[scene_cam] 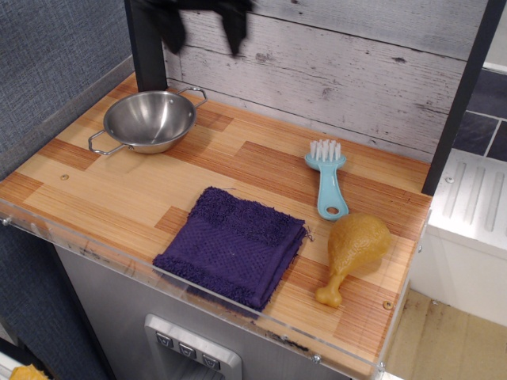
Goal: Put the pot on the upper left hand side of the table.
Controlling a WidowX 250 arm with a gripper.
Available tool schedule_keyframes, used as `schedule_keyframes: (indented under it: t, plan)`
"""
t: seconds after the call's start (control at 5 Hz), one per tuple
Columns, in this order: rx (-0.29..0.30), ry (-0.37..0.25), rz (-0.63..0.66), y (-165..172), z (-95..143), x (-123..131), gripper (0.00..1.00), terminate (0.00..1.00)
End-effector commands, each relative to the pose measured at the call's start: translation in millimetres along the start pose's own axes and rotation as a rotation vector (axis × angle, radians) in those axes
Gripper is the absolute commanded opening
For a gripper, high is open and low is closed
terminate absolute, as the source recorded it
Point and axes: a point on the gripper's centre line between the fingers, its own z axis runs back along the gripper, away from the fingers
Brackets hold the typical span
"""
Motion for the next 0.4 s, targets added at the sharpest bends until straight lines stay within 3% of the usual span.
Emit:
schedule_keyframes:
  t: [0.0, 0.2]
  plan:
    - [0.048, 0.016, -0.067, -14.9, -0.9, -8.2, 1.00, 0.00]
    - [0.090, 0.019, -0.059, -18.7, 1.3, -12.1, 1.00, 0.00]
